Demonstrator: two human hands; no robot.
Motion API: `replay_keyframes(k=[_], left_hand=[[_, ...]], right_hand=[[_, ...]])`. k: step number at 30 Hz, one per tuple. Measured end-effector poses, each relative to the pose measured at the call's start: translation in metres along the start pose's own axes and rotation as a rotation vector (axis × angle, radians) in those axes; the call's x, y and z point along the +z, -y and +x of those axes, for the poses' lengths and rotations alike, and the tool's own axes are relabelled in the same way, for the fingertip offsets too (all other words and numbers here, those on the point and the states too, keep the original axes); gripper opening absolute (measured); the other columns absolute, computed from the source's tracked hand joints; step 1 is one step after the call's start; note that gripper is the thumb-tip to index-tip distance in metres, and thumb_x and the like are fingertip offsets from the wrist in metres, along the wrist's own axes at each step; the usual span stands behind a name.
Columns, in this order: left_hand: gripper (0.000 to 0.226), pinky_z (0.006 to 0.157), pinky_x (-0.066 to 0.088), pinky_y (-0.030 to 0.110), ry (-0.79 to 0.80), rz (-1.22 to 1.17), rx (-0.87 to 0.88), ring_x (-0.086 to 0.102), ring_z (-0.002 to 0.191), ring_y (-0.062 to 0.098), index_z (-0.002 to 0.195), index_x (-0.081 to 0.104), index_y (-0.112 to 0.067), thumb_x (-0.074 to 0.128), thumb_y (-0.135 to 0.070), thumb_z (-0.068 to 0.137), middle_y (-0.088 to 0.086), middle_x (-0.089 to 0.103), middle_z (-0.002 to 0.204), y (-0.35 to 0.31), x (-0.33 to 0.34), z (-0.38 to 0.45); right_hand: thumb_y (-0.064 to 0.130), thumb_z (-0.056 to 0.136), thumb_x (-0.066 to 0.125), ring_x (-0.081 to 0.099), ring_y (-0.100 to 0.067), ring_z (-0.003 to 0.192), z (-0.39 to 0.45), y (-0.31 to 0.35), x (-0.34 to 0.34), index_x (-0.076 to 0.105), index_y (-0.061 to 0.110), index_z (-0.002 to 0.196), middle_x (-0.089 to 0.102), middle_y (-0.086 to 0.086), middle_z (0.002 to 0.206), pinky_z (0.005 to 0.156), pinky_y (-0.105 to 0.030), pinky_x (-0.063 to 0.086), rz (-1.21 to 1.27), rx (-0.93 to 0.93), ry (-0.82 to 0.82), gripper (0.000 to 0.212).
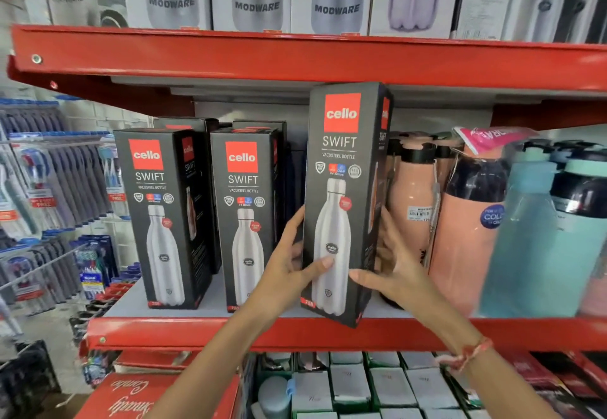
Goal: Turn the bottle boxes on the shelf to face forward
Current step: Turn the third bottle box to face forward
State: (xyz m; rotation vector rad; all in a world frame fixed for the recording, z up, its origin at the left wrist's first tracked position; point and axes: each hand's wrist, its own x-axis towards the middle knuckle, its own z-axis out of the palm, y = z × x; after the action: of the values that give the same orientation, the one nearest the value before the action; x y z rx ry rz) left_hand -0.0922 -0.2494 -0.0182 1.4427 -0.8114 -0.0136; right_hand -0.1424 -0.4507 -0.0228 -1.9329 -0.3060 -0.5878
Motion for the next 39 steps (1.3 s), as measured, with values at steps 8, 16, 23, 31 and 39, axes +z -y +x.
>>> replay_keyframes(k=[8, 16, 23, 31, 39], left_hand=[[0.095, 0.106, 0.045, 0.035, -0.121, 0.141, 0.157, 0.032, 0.132, 0.008, 0.14, 0.01, -0.063, 0.071, -0.014, 0.085, -0.038, 0.035, 0.146, -0.001, 0.013, -0.011], [0.098, 0.059, 0.037, 0.014, -0.165, 0.481, 0.088, 0.026, 0.055, 0.008, 0.145, -0.005, -0.058, 0.061, -0.008, 0.091, -0.012, 0.038, 0.067, 0.038, 0.014, 0.012], [0.099, 0.08, 0.04, 0.021, -0.109, 0.49, 0.089, 0.035, 0.082, 0.013, 0.143, -0.008, -0.06, 0.055, -0.002, 0.093, -0.026, 0.025, 0.076, 0.062, 0.015, 0.013], [0.049, 0.09, 0.055, 0.029, -0.201, 0.558, 0.079, 0.07, 0.098, 0.013, 0.143, 0.042, -0.024, 0.055, -0.017, 0.096, 0.002, 0.067, 0.126, 0.022, -0.002, 0.001], [0.03, 0.1, 0.044, 0.034, -0.632, 0.592, 0.316, 0.057, 0.117, 0.018, 0.126, 0.058, -0.016, 0.045, -0.021, 0.099, 0.005, 0.061, 0.131, -0.008, -0.099, -0.044]], right_hand=[[0.051, 0.082, 0.071, 0.011, 0.014, 0.142, 0.009, 0.01, -0.001, -0.008, 0.045, 0.152, 0.01, 0.046, 0.15, 0.115, -0.02, 0.016, -0.027, -0.012, 0.175, 0.105], [0.012, 0.096, 0.059, 0.009, 0.039, 0.12, 0.027, -0.02, 0.013, -0.018, 0.033, 0.153, -0.003, 0.064, 0.132, 0.092, 0.011, 0.018, -0.194, 0.027, 0.127, 0.098], [0.005, 0.092, 0.062, 0.009, 0.037, 0.123, 0.02, -0.036, 0.017, -0.015, 0.029, 0.154, 0.003, 0.059, 0.138, 0.094, 0.011, 0.015, -0.241, 0.003, 0.06, 0.102], [-0.012, 0.083, 0.06, 0.004, -0.022, 0.151, 0.019, 0.027, 0.047, 0.0, 0.023, 0.154, -0.003, -0.008, 0.163, 0.118, -0.051, 0.025, -0.359, -0.182, -0.37, 0.1], [-0.002, 0.092, 0.057, 0.034, -0.022, 0.141, 0.026, 0.078, 0.156, 0.04, 0.006, 0.145, 0.036, -0.011, 0.145, 0.114, -0.047, 0.034, -0.207, -0.472, -0.325, 0.056]])
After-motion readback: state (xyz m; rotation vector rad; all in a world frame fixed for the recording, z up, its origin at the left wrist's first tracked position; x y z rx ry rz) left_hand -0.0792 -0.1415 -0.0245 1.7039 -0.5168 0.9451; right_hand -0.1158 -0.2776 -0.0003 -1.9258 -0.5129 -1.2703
